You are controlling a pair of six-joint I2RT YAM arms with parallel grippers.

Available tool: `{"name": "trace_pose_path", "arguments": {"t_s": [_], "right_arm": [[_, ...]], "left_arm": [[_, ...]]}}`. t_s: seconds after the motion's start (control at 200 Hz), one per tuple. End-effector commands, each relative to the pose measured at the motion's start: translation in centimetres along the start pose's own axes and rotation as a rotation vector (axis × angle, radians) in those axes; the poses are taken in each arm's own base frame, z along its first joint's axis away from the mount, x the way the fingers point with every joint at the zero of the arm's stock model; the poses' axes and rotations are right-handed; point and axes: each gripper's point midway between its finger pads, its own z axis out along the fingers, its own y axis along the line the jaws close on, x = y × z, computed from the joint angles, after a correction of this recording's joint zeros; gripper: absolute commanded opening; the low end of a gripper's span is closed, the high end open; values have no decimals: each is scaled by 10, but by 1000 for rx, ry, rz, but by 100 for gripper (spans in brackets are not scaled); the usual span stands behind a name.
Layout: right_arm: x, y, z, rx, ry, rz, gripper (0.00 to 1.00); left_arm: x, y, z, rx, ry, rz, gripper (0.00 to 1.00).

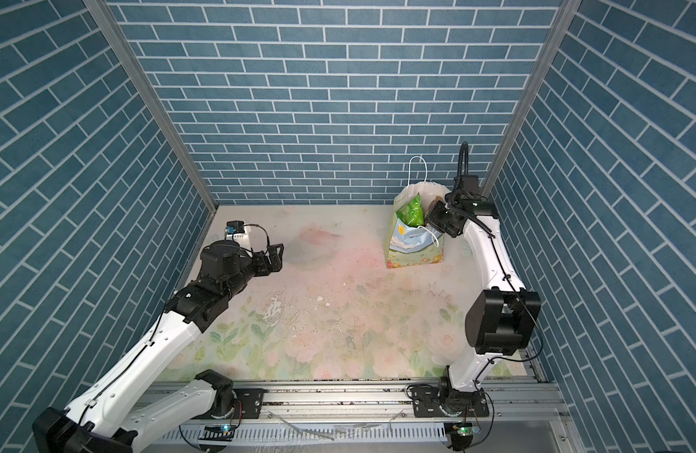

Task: Take the snacks out of the paper bag
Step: Move the paper bag to the center of the table.

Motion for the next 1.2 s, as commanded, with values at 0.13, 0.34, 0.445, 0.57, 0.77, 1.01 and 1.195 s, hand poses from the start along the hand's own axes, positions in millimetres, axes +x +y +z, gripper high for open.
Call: {"name": "trace_pose_path", "arguments": {"t_s": [0.13, 0.34, 0.445, 0.57, 0.77, 1.01, 1.195], "right_arm": [[26, 66, -40, -211, -12, -110, 0], [60, 90, -44, -254, 29, -164, 0], [79, 102, -44, -282, 62, -196, 0], [100, 116, -45, -341, 101, -217, 0], [124, 127, -49, -384, 134, -268, 0], [141, 127, -53, -407, 129, -291, 0], [142, 130, -61, -442, 108, -304, 5]], "left_arm": [[-9, -25, 1, 57, -2, 43, 100], [-17, -31, -6, 82, -31, 52, 100], [-17, -29, -8, 76, -41, 52, 100], [-14, -29, -11, 79, -31, 54, 100], [-16, -36, -17, 105, -46, 60, 100], [-13, -57, -20, 146, -5, 90, 100], [-18, -86, -25, 185, 20, 145, 100]]}}
